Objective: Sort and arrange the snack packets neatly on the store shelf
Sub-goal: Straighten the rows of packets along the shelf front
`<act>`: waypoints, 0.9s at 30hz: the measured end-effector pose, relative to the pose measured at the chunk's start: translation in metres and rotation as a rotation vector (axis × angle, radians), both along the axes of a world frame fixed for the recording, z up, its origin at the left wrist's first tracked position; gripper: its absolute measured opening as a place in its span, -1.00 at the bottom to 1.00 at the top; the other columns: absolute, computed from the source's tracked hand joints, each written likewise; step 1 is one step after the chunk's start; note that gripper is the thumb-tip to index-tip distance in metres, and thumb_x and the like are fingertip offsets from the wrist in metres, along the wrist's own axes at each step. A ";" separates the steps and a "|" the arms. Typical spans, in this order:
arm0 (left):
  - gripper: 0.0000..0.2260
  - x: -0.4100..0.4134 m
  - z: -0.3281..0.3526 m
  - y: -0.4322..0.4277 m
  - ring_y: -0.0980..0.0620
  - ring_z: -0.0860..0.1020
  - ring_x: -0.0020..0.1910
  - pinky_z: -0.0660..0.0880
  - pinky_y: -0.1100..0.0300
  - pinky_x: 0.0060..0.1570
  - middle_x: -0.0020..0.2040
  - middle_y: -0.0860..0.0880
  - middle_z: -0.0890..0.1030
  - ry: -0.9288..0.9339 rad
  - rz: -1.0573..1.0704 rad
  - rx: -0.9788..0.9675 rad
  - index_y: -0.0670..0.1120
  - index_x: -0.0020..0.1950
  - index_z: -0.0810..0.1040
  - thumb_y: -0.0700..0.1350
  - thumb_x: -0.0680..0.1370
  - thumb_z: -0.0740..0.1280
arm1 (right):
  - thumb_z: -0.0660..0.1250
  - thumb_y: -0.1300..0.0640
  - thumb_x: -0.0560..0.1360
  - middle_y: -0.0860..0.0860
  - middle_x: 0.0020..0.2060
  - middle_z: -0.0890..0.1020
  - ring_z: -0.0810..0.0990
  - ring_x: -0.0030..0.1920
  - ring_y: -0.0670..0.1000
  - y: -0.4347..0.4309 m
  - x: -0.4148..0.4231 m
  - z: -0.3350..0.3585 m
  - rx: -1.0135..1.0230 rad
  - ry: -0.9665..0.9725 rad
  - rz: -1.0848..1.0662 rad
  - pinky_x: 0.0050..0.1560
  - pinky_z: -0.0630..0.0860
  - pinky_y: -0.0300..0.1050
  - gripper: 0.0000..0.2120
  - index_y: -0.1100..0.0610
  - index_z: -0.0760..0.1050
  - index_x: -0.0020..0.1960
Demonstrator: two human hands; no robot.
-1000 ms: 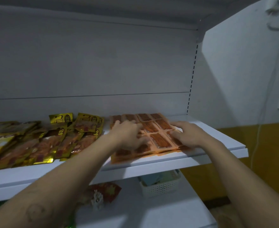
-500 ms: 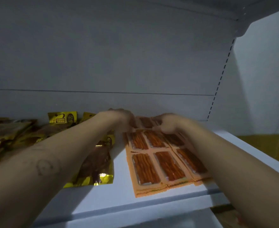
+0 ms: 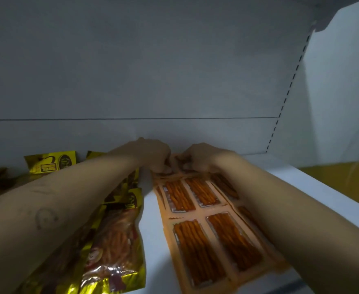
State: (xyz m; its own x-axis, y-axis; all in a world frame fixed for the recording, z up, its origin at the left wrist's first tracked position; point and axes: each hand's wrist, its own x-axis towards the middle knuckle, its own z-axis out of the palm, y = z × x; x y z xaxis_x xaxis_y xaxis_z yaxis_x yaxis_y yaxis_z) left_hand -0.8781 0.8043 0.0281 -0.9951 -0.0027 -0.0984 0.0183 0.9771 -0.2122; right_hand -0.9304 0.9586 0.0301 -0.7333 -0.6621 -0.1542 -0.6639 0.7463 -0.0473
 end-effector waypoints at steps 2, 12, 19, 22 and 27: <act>-0.57 0.007 0.004 0.005 -0.07 0.53 0.20 0.33 0.09 0.02 0.21 -0.03 0.57 0.002 0.026 -0.016 0.00 0.27 0.53 0.27 0.57 0.25 | 0.19 -0.03 0.64 0.00 0.34 0.52 0.48 0.30 0.07 0.003 0.000 0.001 0.009 -0.004 -0.007 0.35 0.40 0.09 -0.61 -0.10 0.38 0.46; -0.48 0.069 0.023 0.052 -0.05 0.57 0.13 0.45 0.15 0.02 0.15 -0.02 0.64 -0.072 0.088 0.015 -0.01 0.33 0.52 0.32 0.59 0.13 | 0.15 -0.20 0.62 0.04 0.55 0.25 0.23 0.52 0.11 0.065 -0.016 0.019 0.169 0.039 -0.249 0.49 0.21 0.03 -0.40 0.03 0.19 0.57; -0.46 0.077 0.009 0.069 -0.07 0.70 -0.05 0.57 0.17 -0.19 0.02 -0.14 0.71 -0.193 0.259 0.212 -0.21 0.30 0.50 0.22 0.64 0.11 | 0.13 -0.28 0.60 0.14 0.50 0.32 0.48 0.34 0.20 0.111 -0.004 0.014 0.173 -0.083 -0.468 -0.02 0.45 -0.05 -0.26 0.16 0.08 0.59; -0.48 0.075 0.005 0.072 -0.09 0.70 -0.03 0.56 0.23 -0.23 -0.01 -0.17 0.71 -0.231 0.285 0.280 -0.21 0.26 0.52 0.21 0.64 0.14 | 0.20 -0.19 0.61 0.17 0.43 0.42 0.52 0.29 0.20 0.119 -0.001 0.012 0.081 -0.146 -0.502 -0.10 0.48 -0.07 -0.34 0.18 0.20 0.55; -0.53 0.075 0.000 0.071 -0.07 0.69 -0.02 0.58 0.19 -0.15 0.01 -0.13 0.71 -0.198 0.299 0.273 -0.18 0.25 0.56 0.20 0.60 0.25 | 0.31 -0.11 0.58 0.14 0.33 0.52 0.53 0.26 0.18 0.120 0.006 0.006 0.005 -0.114 -0.482 0.00 0.49 -0.03 -0.43 0.18 0.35 0.47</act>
State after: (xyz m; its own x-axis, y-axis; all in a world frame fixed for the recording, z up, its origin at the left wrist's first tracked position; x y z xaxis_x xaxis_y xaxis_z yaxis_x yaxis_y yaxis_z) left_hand -0.8028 0.8755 0.0277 -0.9166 -0.2344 -0.3239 -0.2586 0.9654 0.0331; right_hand -0.9240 1.0784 0.0359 -0.9344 -0.2503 -0.2536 -0.2336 0.9677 -0.0947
